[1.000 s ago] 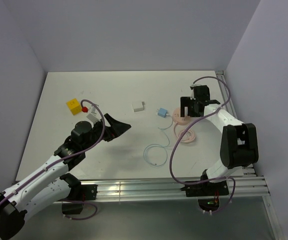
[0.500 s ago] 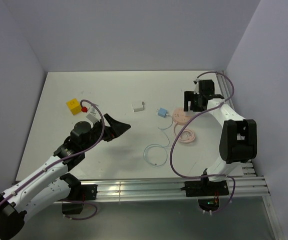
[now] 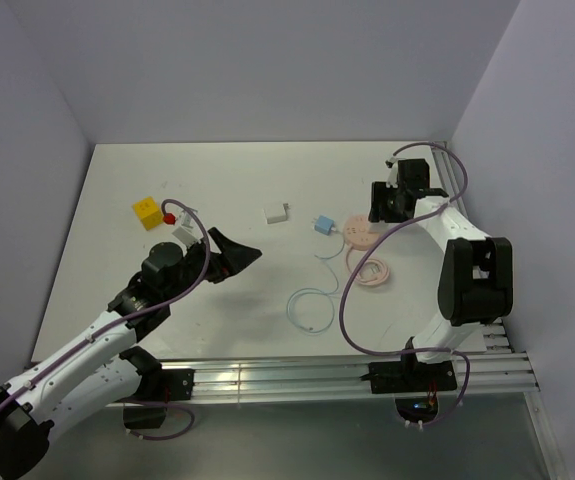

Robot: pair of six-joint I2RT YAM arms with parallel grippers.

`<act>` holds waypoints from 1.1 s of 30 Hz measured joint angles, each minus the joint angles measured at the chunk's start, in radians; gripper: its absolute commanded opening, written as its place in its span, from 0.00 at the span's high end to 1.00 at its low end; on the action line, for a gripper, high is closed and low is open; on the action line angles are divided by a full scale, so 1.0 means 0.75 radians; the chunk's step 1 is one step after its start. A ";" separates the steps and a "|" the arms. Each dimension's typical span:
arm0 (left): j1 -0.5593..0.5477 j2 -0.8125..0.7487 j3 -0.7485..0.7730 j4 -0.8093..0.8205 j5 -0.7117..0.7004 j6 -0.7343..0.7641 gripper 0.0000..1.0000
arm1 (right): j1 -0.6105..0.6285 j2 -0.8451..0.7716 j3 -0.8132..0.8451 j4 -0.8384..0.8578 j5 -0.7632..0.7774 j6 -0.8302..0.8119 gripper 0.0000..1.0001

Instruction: Insert the plug

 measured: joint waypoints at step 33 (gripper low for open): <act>0.000 -0.001 -0.001 0.003 0.001 -0.001 0.10 | 0.121 -0.070 -0.181 0.268 0.170 0.011 1.00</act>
